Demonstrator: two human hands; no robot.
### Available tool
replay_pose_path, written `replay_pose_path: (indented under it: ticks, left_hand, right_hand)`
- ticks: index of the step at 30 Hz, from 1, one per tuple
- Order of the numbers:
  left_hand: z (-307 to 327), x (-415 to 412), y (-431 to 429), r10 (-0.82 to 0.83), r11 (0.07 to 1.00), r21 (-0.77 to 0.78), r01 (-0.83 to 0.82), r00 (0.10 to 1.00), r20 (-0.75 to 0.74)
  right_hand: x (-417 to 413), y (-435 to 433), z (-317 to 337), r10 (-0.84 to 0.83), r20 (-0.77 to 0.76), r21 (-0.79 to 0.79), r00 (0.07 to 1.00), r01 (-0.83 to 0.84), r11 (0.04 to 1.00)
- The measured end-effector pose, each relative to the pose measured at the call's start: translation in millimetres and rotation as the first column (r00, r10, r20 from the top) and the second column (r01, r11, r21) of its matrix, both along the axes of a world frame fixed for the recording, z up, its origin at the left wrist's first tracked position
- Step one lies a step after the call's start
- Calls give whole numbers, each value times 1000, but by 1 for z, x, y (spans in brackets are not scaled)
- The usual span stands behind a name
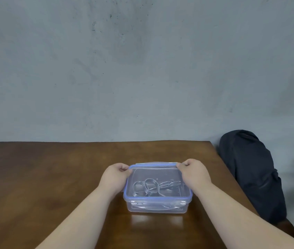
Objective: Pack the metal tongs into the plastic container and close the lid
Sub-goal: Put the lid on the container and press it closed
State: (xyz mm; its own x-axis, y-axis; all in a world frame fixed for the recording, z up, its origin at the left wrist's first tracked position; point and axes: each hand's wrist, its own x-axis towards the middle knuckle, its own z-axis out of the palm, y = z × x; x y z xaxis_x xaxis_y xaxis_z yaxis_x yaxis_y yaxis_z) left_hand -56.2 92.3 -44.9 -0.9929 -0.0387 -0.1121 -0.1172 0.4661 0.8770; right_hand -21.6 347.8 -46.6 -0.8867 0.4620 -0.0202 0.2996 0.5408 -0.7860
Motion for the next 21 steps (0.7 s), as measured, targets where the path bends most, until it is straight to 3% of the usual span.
replay_pose_path:
  ticks: [7,21]
  left_hand:
    - [3,-4,5,30,995,-98,-30,1000,-7]
    - [13,-4,-3,6,991,-133,6,996,89]
  right_hand:
    - [-5,-2,-5,-25,31,72,999,22,997]
    - [6,-6,-10,-14,17,-25,1000,14,1000]
